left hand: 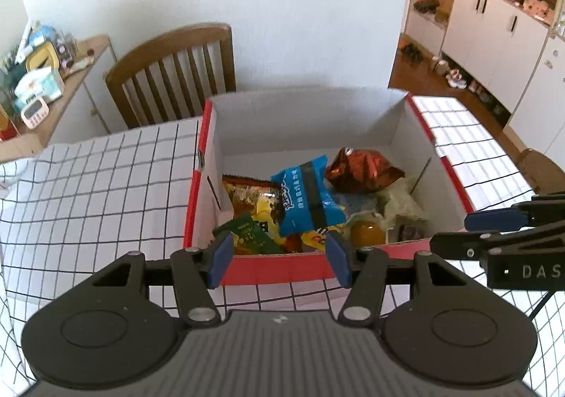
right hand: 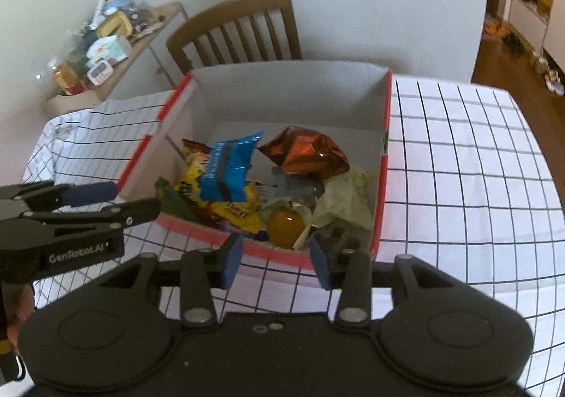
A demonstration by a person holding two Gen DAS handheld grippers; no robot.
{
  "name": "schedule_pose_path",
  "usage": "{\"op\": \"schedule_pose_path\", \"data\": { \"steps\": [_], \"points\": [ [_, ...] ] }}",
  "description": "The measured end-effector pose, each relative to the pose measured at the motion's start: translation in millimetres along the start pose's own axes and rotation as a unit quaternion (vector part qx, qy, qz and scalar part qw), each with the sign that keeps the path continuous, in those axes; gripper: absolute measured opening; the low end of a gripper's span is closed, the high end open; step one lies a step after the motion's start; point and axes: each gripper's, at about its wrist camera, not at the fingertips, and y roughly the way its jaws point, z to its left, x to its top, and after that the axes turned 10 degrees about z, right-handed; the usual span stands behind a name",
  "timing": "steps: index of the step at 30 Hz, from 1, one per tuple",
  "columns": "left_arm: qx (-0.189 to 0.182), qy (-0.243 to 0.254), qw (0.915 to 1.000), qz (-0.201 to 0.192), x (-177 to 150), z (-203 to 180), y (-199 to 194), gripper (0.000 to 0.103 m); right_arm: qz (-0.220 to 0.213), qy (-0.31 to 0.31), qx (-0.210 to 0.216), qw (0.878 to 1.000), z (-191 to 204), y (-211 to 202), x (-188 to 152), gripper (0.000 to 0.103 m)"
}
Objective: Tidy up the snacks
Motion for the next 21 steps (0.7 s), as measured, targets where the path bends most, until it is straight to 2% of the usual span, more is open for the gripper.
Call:
{"op": "schedule_pose_path", "data": {
  "steps": [2, 3, 4, 7, 11, 16, 21],
  "points": [
    [-0.004, -0.002, 0.9999, -0.011, -4, 0, -10, 0.069, -0.016, -0.005, 0.0, 1.0, 4, -9, -6, 0.064],
    [-0.005, -0.003, 0.9998, -0.019, -6, 0, -15, 0.07, -0.025, -0.007, 0.001, 1.0, 6, -14, -9, 0.071],
    [-0.006, -0.004, 0.9996, -0.026, -9, 0, -20, 0.07, -0.031, -0.008, 0.001, 0.999, 7, -19, -11, 0.074],
    [-0.013, -0.016, 0.9989, -0.042, -18, 4, -35, 0.071, -0.05, -0.009, 0.006, 0.999, 10, -32, -17, 0.08],
    [-0.022, -0.03, 0.9972, -0.065, -31, 9, -53, 0.082, -0.077, -0.016, 0.006, 0.997, 13, -49, -27, 0.089],
    [-0.028, -0.041, 0.9951, -0.086, -44, 11, -71, 0.084, -0.111, -0.024, 0.01, 0.993, 18, -68, -40, 0.1],
    [-0.038, -0.052, 0.9927, -0.102, -59, 11, -87, 0.091, -0.146, -0.034, 0.013, 0.989, 25, -83, -56, 0.103]
  ]
}}
